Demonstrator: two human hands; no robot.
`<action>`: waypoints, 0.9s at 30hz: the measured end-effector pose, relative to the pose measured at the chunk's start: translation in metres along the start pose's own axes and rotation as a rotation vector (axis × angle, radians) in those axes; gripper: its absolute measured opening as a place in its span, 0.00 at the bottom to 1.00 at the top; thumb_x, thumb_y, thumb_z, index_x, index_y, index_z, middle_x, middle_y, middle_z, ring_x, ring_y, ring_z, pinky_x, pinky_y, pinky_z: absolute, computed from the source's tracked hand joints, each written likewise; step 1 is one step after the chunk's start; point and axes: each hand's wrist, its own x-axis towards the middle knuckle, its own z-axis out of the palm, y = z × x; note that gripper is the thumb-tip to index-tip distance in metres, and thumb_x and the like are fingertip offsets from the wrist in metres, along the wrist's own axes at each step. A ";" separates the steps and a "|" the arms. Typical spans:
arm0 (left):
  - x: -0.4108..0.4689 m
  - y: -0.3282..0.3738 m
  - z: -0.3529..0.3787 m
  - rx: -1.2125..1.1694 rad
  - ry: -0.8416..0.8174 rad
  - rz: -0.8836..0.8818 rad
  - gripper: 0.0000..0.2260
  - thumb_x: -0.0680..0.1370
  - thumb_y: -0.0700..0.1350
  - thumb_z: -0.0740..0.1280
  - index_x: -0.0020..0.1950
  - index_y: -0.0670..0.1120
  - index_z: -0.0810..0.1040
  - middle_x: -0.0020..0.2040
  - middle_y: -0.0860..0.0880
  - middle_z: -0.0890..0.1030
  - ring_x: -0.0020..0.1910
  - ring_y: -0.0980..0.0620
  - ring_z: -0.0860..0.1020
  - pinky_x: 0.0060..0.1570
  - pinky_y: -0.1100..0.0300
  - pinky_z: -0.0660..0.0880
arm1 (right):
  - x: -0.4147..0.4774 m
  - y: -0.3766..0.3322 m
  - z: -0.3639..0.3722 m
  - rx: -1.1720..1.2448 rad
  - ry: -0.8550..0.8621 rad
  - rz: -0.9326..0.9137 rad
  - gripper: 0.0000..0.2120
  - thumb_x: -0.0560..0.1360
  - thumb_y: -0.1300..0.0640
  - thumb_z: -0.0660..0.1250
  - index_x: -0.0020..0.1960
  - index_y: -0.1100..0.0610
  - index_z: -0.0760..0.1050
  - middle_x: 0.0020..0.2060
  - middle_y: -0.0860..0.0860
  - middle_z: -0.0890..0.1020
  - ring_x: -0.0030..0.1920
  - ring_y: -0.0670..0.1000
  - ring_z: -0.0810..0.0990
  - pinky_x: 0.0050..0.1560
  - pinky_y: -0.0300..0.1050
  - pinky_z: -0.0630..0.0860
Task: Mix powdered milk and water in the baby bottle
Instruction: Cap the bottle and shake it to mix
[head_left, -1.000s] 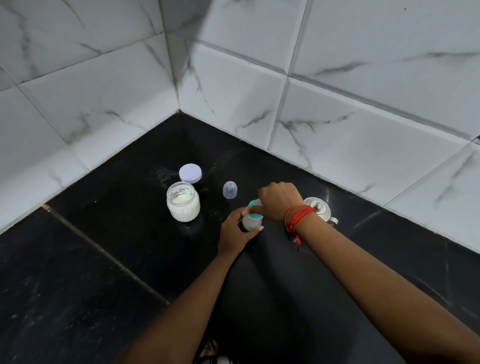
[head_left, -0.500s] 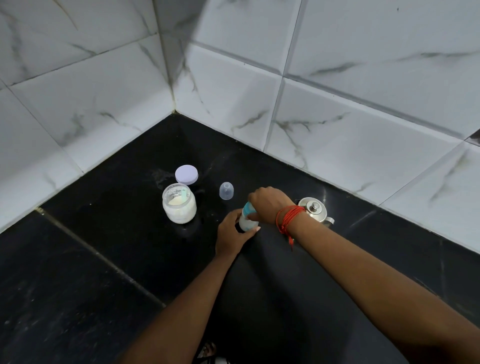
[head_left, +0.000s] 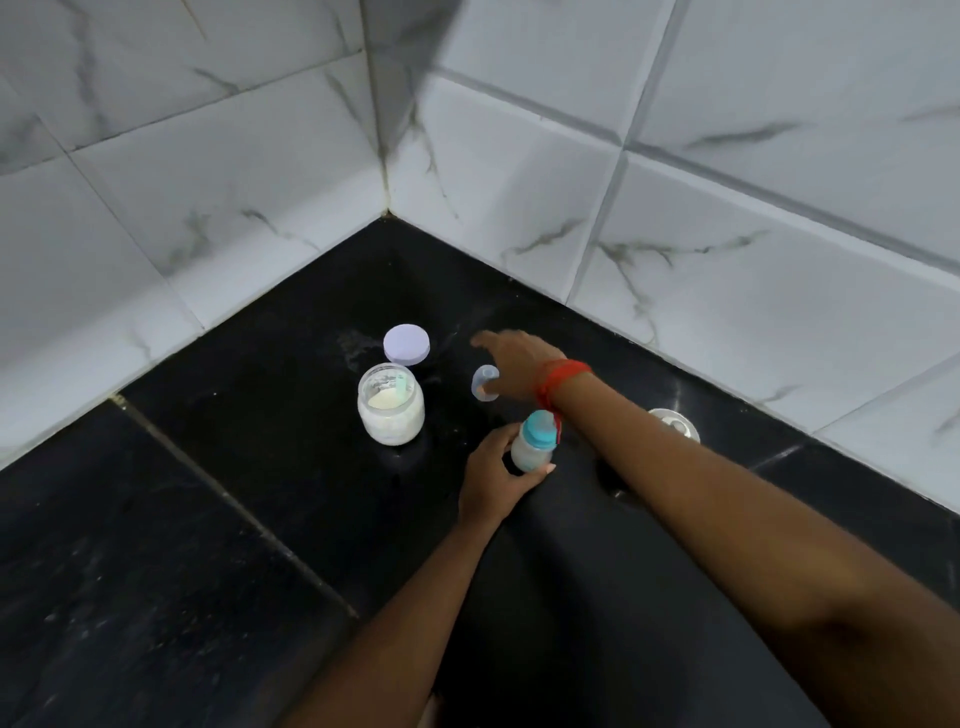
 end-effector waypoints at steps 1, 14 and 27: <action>0.001 -0.001 0.001 -0.005 -0.002 -0.004 0.26 0.68 0.52 0.83 0.63 0.51 0.80 0.61 0.56 0.83 0.61 0.59 0.81 0.63 0.56 0.79 | 0.016 -0.003 0.002 -0.012 -0.036 -0.021 0.36 0.73 0.52 0.73 0.77 0.52 0.62 0.68 0.58 0.73 0.66 0.60 0.75 0.62 0.52 0.74; 0.001 0.001 -0.001 -0.015 -0.019 -0.014 0.27 0.69 0.51 0.83 0.65 0.49 0.80 0.62 0.53 0.83 0.62 0.55 0.81 0.64 0.50 0.79 | 0.043 -0.002 0.012 -0.009 -0.010 0.008 0.13 0.75 0.59 0.67 0.59 0.57 0.76 0.54 0.56 0.80 0.49 0.57 0.81 0.45 0.48 0.78; -0.003 0.012 -0.007 0.047 -0.022 -0.032 0.26 0.69 0.52 0.83 0.64 0.50 0.79 0.61 0.53 0.83 0.59 0.55 0.81 0.62 0.52 0.80 | -0.083 0.038 -0.012 -0.036 0.023 -0.114 0.21 0.74 0.62 0.70 0.64 0.48 0.79 0.62 0.49 0.81 0.61 0.51 0.80 0.63 0.49 0.78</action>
